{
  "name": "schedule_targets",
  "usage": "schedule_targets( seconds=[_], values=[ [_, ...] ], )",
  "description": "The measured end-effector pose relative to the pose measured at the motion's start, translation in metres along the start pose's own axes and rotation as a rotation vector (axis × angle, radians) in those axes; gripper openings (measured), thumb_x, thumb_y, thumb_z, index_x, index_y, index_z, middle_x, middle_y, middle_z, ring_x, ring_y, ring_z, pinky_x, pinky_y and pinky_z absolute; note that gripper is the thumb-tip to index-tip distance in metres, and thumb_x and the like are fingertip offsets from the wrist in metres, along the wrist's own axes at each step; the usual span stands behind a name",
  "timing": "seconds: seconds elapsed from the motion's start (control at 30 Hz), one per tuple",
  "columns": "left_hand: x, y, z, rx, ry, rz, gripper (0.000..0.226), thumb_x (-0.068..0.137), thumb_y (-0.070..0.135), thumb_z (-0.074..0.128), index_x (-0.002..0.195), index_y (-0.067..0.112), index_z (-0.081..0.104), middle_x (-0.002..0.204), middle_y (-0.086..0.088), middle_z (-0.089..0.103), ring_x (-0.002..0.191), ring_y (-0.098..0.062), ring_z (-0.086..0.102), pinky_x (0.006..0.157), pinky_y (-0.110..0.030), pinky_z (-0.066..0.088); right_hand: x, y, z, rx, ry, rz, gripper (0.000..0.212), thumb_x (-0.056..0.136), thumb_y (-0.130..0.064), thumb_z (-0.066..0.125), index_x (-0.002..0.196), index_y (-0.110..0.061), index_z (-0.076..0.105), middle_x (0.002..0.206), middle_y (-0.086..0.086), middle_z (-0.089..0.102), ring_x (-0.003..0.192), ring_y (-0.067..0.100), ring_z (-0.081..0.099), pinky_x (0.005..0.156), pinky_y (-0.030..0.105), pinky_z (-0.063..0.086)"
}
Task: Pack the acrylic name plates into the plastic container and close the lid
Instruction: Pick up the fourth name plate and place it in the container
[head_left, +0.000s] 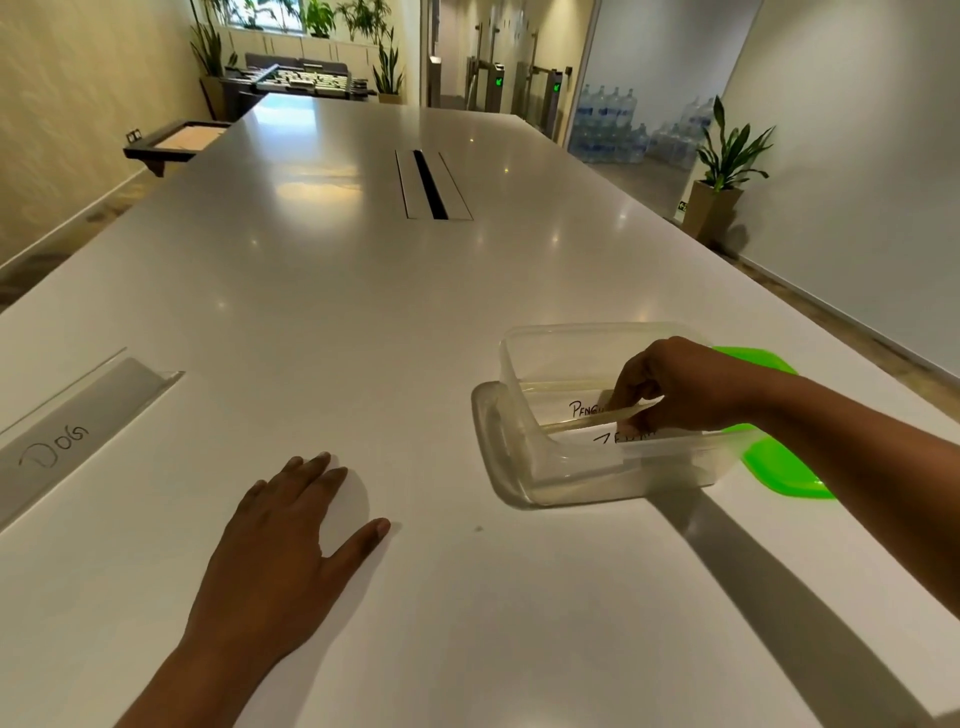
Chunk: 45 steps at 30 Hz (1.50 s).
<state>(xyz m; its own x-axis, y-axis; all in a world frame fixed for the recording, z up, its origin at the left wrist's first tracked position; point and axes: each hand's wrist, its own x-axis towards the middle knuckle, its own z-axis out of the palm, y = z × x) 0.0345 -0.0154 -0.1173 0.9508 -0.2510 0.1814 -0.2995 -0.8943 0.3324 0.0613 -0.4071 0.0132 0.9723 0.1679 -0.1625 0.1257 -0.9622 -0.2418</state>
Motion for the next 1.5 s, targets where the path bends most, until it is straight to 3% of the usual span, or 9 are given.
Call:
schedule_targets(
  seconds=[0.17, 0.3, 0.43, 0.57, 0.7, 0.97, 1.1, 1.37, 1.5],
  values=[
    [0.002, -0.001, 0.000, -0.008, 0.007, 0.001, 0.085, 0.081, 0.077, 0.034, 0.143, 0.021, 0.047, 0.154, 0.005, 0.039, 0.145, -0.013, 0.028, 0.119, -0.040, 0.022, 0.005, 0.001, 0.005, -0.075, -0.027, 0.006, 0.020, 0.069, -0.025, 0.084, 0.078, -0.035, 0.069, 0.073, -0.026, 0.062, 0.067, -0.027, 0.053, 0.058, -0.003, 0.039],
    [0.002, 0.000, -0.001, -0.009, 0.008, 0.006, 0.084, 0.081, 0.076, 0.034, 0.142, 0.020, 0.048, 0.153, 0.004, 0.040, 0.144, -0.015, 0.030, 0.118, -0.042, 0.023, 0.008, 0.002, 0.007, -0.087, -0.039, 0.027, 0.025, 0.068, -0.028, 0.085, 0.075, -0.039, 0.063, 0.074, -0.024, 0.062, 0.061, -0.022, 0.055, 0.052, -0.003, 0.037],
    [0.002, 0.000, 0.000, -0.010, 0.005, 0.004, 0.085, 0.080, 0.077, 0.034, 0.143, 0.020, 0.047, 0.154, 0.005, 0.039, 0.145, -0.014, 0.028, 0.119, -0.041, 0.023, 0.009, 0.005, 0.006, -0.101, -0.054, 0.040, 0.022, 0.069, -0.032, 0.084, 0.088, -0.031, 0.073, 0.081, -0.020, 0.068, 0.066, -0.011, 0.060, 0.053, -0.001, 0.038],
    [0.001, 0.000, 0.000, -0.010, 0.008, 0.000, 0.085, 0.081, 0.076, 0.034, 0.143, 0.021, 0.047, 0.154, 0.005, 0.039, 0.145, -0.013, 0.027, 0.119, -0.040, 0.022, 0.007, 0.003, 0.001, -0.044, -0.014, 0.033, 0.013, 0.072, -0.040, 0.080, 0.073, -0.042, 0.068, 0.080, -0.020, 0.071, 0.069, -0.015, 0.061, 0.055, 0.001, 0.041],
    [0.001, 0.001, -0.001, -0.016, 0.004, -0.008, 0.086, 0.080, 0.077, 0.034, 0.144, 0.021, 0.046, 0.155, 0.006, 0.038, 0.146, -0.012, 0.026, 0.119, -0.040, 0.022, -0.002, -0.007, -0.006, 0.016, 0.141, 0.014, 0.013, 0.077, -0.039, 0.077, 0.088, -0.034, 0.073, 0.088, -0.017, 0.071, 0.078, -0.008, 0.065, 0.068, 0.008, 0.050],
    [0.000, 0.004, 0.001, 0.023, 0.017, -0.001, 0.089, 0.081, 0.080, 0.026, 0.143, 0.021, 0.047, 0.154, 0.004, 0.039, 0.145, -0.014, 0.028, 0.119, -0.040, 0.023, -0.047, -0.067, 0.023, 0.162, 0.663, -0.180, 0.021, 0.090, -0.042, 0.060, 0.104, -0.029, 0.069, 0.103, -0.010, 0.069, 0.090, 0.006, 0.063, 0.067, 0.005, 0.040],
    [0.000, 0.004, 0.001, 0.033, 0.024, -0.004, 0.089, 0.081, 0.080, 0.022, 0.143, 0.021, 0.047, 0.154, 0.005, 0.040, 0.145, -0.014, 0.029, 0.119, -0.038, 0.022, -0.062, -0.107, 0.057, 0.228, 0.823, -0.345, 0.015, 0.089, -0.021, 0.063, 0.100, -0.016, 0.071, 0.099, -0.002, 0.070, 0.096, 0.014, 0.066, 0.082, 0.028, 0.050],
    [-0.001, 0.004, 0.002, 0.042, 0.035, 0.006, 0.086, 0.083, 0.079, 0.021, 0.144, 0.023, 0.045, 0.154, 0.004, 0.039, 0.145, -0.014, 0.028, 0.118, -0.036, 0.019, -0.045, -0.148, 0.126, 0.272, 0.472, -0.223, 0.036, 0.089, -0.049, 0.057, 0.118, -0.031, 0.065, 0.129, -0.015, 0.059, 0.117, 0.002, 0.054, 0.092, 0.030, 0.051],
    [-0.003, 0.005, 0.002, 0.020, 0.027, 0.003, 0.090, 0.081, 0.080, 0.013, 0.147, 0.024, 0.039, 0.157, 0.005, 0.033, 0.147, -0.012, 0.022, 0.120, -0.035, 0.015, -0.027, -0.147, 0.146, 0.175, 0.338, -0.156, 0.066, 0.083, -0.063, 0.055, 0.141, -0.032, 0.044, 0.153, -0.013, 0.035, 0.142, 0.006, 0.028, 0.113, 0.028, 0.030]
  ],
)
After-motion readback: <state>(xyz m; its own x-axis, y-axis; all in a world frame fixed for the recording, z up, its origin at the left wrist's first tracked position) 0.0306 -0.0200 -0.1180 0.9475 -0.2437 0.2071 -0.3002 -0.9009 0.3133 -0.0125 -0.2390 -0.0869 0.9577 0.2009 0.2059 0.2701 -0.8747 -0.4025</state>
